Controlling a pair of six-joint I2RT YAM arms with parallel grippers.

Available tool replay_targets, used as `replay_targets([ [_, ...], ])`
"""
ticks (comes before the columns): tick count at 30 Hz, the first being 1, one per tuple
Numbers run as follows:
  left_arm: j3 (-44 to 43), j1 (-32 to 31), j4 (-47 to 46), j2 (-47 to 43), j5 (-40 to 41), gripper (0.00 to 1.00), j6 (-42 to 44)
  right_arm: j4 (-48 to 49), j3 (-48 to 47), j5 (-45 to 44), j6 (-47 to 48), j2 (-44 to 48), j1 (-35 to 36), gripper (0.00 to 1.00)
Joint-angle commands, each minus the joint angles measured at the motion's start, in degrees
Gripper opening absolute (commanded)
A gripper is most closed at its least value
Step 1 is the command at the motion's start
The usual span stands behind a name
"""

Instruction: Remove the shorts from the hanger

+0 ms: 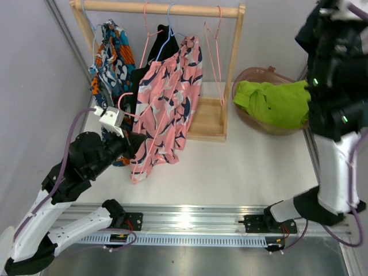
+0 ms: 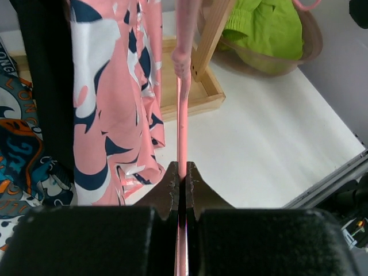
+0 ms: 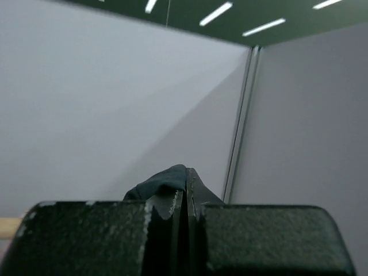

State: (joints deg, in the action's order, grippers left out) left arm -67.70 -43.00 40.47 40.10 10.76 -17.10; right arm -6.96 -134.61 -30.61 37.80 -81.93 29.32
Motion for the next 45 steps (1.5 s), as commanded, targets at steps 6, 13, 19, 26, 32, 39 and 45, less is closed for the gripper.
replay_targets([
  [6,2.2,-0.4,-0.5,-1.7,-1.4,0.0,-1.2,-7.9,-3.3,33.9,-34.5,-17.7,-33.9,0.0],
  [13,4.6,-0.4,-1.2,-2.1,-1.4,0.0,-0.9,-0.7,-4.7,41.1,-44.7,-27.9,-42.6,0.0],
  [19,4.9,-0.3,-3.1,-1.3,-1.4,0.0,-0.5,-2.4,7.0,42.6,-43.8,-29.3,-42.4,0.0],
  [26,2.5,-0.5,-5.7,3.6,-1.9,0.0,-0.6,-4.5,38.5,35.3,-45.9,-20.7,-36.0,1.0],
  [32,-6.8,-0.9,-5.5,12.2,-0.8,0.0,1.7,-3.1,60.9,30.1,-53.5,-4.9,-32.0,1.0],
  [39,-24.0,-0.9,-4.8,25.6,2.5,0.0,5.0,-21.1,66.7,21.5,-54.1,13.6,-23.4,0.99],
  [45,-37.9,-0.9,-4.3,36.6,2.9,0.0,7.4,-29.2,78.9,23.4,-58.0,36.4,-17.6,0.99],
])
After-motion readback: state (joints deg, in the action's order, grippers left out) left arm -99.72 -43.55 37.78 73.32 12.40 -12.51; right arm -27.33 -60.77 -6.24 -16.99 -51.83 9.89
